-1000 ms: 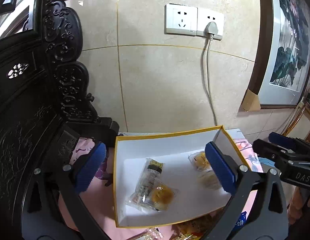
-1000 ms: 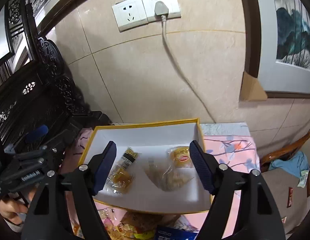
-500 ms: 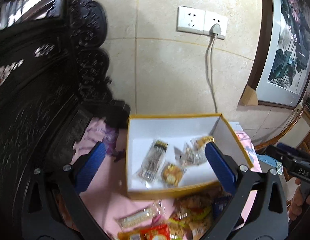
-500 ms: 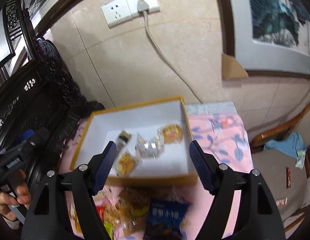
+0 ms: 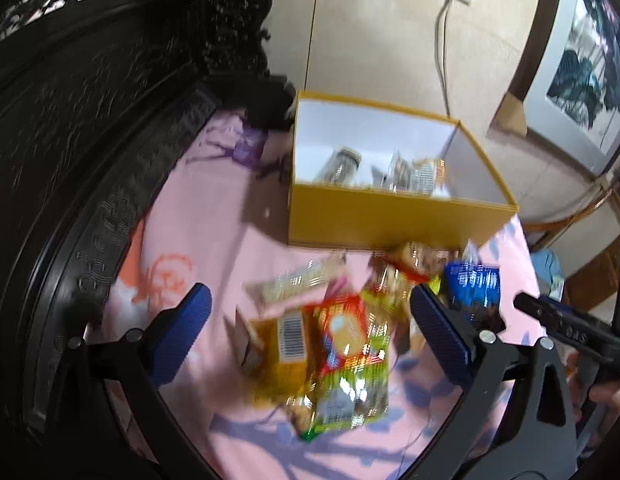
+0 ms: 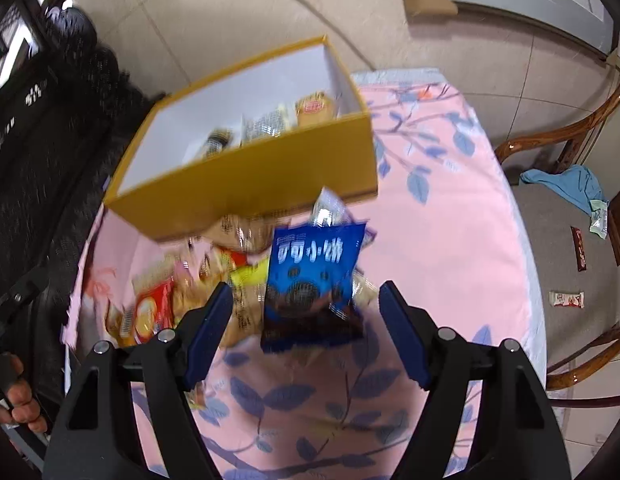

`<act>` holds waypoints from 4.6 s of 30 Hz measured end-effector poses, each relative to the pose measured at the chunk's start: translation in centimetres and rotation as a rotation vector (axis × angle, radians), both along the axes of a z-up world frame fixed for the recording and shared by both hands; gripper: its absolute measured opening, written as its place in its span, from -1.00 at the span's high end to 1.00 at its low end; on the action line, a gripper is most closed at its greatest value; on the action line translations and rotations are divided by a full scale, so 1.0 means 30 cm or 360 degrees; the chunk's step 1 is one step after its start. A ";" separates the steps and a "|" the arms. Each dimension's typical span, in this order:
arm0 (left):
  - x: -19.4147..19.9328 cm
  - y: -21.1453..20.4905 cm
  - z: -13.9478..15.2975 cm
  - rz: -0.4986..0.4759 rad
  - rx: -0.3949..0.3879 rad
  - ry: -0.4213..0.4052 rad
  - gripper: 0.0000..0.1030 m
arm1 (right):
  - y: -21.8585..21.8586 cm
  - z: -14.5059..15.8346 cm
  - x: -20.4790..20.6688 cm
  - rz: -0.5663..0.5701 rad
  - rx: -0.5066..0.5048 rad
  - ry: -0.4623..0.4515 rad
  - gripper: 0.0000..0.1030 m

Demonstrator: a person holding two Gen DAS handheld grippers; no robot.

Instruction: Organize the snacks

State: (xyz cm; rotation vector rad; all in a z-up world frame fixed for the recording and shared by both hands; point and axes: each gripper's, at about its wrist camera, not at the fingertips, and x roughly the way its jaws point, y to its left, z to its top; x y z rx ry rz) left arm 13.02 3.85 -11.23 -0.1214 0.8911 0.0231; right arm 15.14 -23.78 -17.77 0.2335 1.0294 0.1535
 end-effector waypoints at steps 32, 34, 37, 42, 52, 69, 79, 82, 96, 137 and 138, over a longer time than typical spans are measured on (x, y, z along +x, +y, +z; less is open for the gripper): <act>-0.074 0.088 -0.062 0.0106 -0.0032 0.0100 -0.96 | 0.104 -0.239 0.208 0.0032 -0.0361 0.0212 -0.05; -0.075 0.098 -0.072 0.0115 -0.0023 0.0115 -0.96 | 0.078 -0.219 0.190 -0.0001 -0.0339 0.0197 0.01; -0.083 0.107 -0.081 0.0119 -0.0007 0.0129 -0.96 | 0.033 -0.181 0.145 -0.0066 -0.0221 0.0169 0.02; -0.090 0.093 -0.116 0.0090 0.0011 0.0175 -0.96 | -0.017 -0.100 0.065 -0.0115 -0.0067 0.0107 0.02; 0.048 -0.058 -0.200 0.0045 -0.0061 0.0277 -0.96 | -0.005 -0.057 -0.005 -0.0077 0.0051 0.0169 0.01; 0.215 -0.178 -0.386 0.0072 -0.0069 0.0538 -0.46 | -0.060 -0.092 -0.034 -0.0097 0.0132 0.0209 0.01; 0.224 -0.183 -0.416 0.0011 -0.0105 0.0551 0.13 | -0.063 -0.102 -0.028 -0.0094 0.0150 0.0216 0.01; 0.213 -0.173 -0.417 0.0009 -0.0151 0.0540 0.13 | -0.063 -0.099 -0.029 -0.0093 0.0148 0.0211 0.01; 0.061 -0.098 -0.103 -0.0030 -0.0202 0.0174 0.14 | -0.020 0.047 -0.049 -0.0016 0.0157 0.0056 0.01; 0.377 -0.027 0.252 0.0145 -0.0099 -0.0249 -0.96 | -0.004 0.385 0.286 0.0063 0.0041 -0.0391 -0.37; 0.358 -0.021 0.240 0.0153 -0.0096 -0.0235 -0.96 | -0.018 0.363 0.257 0.0046 0.0029 -0.0364 -0.37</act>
